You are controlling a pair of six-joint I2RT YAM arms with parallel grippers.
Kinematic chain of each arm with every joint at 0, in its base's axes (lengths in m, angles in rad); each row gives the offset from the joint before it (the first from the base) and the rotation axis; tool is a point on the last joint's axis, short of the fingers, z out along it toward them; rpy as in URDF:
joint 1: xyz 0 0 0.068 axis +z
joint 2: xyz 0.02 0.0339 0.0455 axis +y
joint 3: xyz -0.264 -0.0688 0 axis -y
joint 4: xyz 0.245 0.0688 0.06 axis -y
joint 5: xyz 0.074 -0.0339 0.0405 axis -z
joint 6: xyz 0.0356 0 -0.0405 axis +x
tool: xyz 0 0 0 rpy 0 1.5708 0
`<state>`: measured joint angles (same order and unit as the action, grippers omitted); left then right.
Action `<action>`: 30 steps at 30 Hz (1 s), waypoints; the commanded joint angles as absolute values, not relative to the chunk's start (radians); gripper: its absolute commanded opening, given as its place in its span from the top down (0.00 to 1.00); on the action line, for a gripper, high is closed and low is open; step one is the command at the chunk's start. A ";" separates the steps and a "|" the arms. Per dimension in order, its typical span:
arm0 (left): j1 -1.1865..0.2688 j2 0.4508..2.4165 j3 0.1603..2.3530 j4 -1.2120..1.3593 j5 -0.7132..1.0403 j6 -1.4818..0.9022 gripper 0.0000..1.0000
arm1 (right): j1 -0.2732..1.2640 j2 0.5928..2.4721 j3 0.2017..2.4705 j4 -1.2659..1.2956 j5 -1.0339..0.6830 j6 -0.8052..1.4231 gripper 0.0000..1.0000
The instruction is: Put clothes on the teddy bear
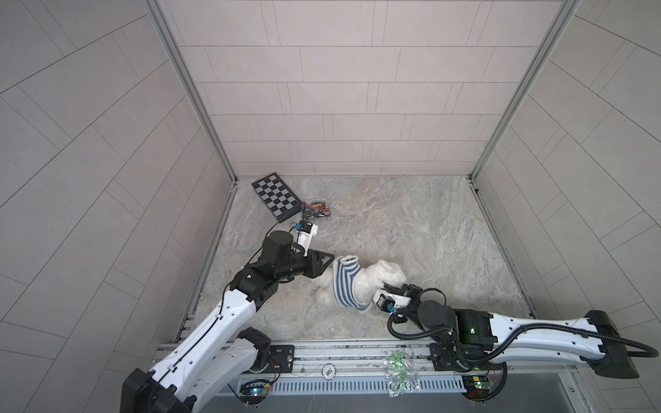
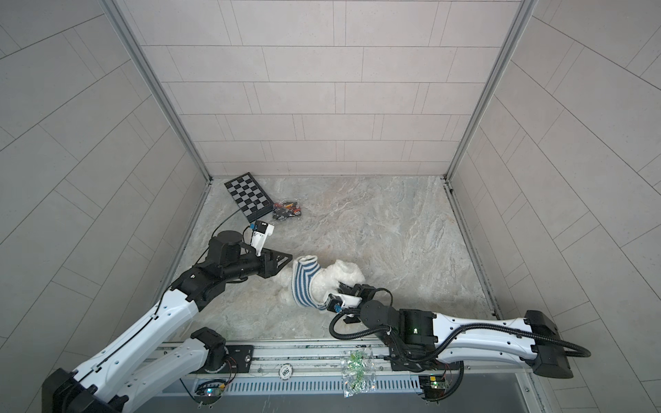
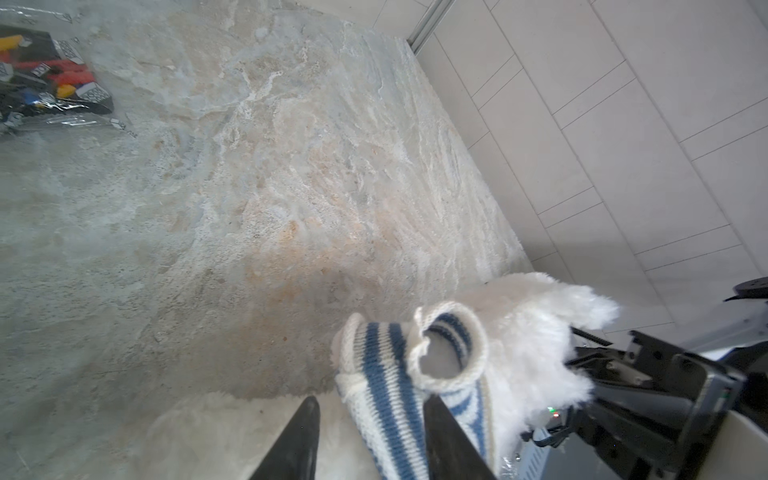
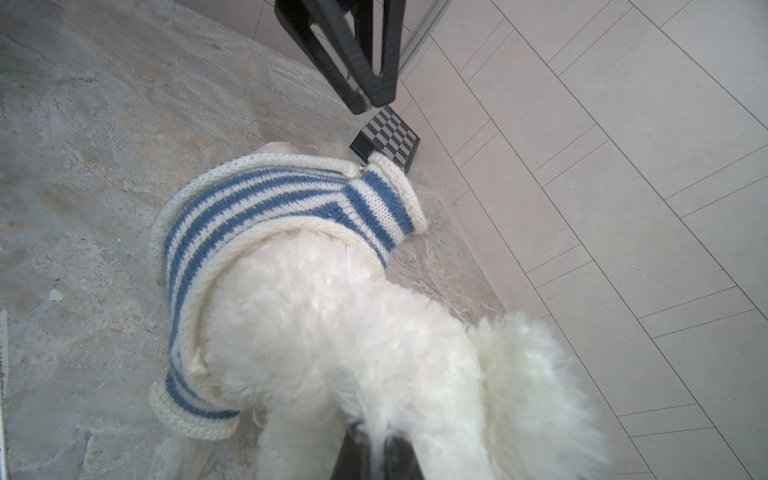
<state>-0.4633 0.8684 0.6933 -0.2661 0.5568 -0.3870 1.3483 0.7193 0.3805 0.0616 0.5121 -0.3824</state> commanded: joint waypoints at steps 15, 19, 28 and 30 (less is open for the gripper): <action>-0.549 1.054 0.798 -0.235 0.595 -0.359 0.32 | 1.354 0.716 0.428 0.091 0.443 -0.534 1.00; -0.576 1.093 0.787 -0.196 0.600 -0.380 0.31 | 1.354 0.725 0.417 0.111 0.427 -0.570 1.00; -0.604 1.122 0.728 -0.115 0.604 -0.437 0.44 | 1.354 0.721 0.395 0.134 0.431 -0.592 1.00; -0.610 1.127 0.723 -0.096 0.609 -0.452 0.53 | 1.354 0.719 0.388 0.142 0.432 -0.592 1.00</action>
